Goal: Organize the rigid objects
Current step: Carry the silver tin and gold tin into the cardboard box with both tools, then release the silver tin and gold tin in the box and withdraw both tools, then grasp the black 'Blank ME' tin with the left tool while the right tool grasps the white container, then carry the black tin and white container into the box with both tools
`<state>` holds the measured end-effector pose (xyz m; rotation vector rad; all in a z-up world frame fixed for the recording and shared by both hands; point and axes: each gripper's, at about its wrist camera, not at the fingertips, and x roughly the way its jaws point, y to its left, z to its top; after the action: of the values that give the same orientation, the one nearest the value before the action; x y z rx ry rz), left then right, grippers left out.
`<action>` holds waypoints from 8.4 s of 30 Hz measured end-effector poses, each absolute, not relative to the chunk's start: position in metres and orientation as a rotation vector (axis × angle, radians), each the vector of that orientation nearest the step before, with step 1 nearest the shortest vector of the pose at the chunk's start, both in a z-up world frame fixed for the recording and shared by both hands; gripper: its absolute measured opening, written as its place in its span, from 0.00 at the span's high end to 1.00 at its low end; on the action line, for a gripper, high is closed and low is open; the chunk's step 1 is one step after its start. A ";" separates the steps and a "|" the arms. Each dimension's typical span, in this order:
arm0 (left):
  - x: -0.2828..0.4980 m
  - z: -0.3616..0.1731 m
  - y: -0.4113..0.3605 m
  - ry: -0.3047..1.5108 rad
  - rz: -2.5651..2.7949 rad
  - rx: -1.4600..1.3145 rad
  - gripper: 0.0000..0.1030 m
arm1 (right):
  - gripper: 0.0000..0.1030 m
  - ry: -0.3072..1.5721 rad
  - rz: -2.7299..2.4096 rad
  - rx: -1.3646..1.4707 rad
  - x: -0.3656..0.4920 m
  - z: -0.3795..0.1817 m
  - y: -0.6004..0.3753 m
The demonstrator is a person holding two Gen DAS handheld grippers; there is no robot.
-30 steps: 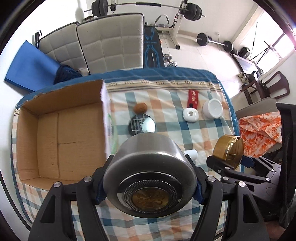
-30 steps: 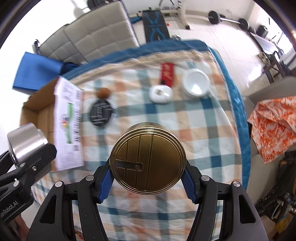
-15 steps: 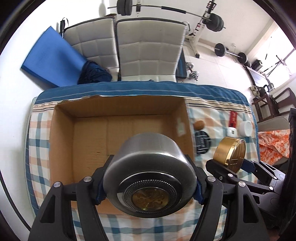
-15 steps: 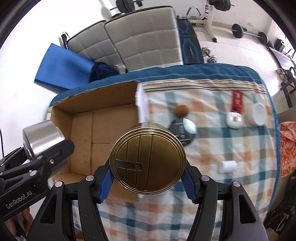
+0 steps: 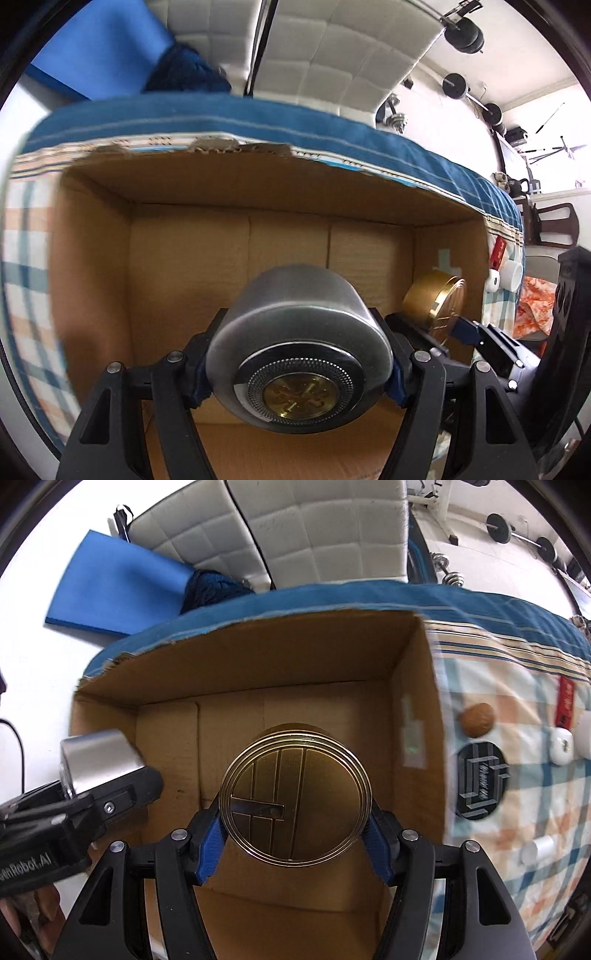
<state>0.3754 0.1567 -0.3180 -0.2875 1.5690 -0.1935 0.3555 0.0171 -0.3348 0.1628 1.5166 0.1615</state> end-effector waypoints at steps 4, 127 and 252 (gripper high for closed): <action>0.391 -0.344 0.154 1.620 -0.209 -0.276 0.33 | 0.35 1.547 0.164 0.132 0.368 -0.362 0.030; 0.355 -0.424 -0.189 1.687 0.041 0.308 0.00 | 0.00 1.537 -0.279 0.230 0.387 -0.390 -0.419; 0.350 -0.347 0.202 1.546 0.070 -0.105 0.28 | 0.32 1.649 0.118 0.120 0.318 -0.367 0.037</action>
<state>0.3497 0.2016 -0.3466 -0.1051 1.5464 0.0698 0.3182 0.0365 -0.3673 0.1195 1.6490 0.1185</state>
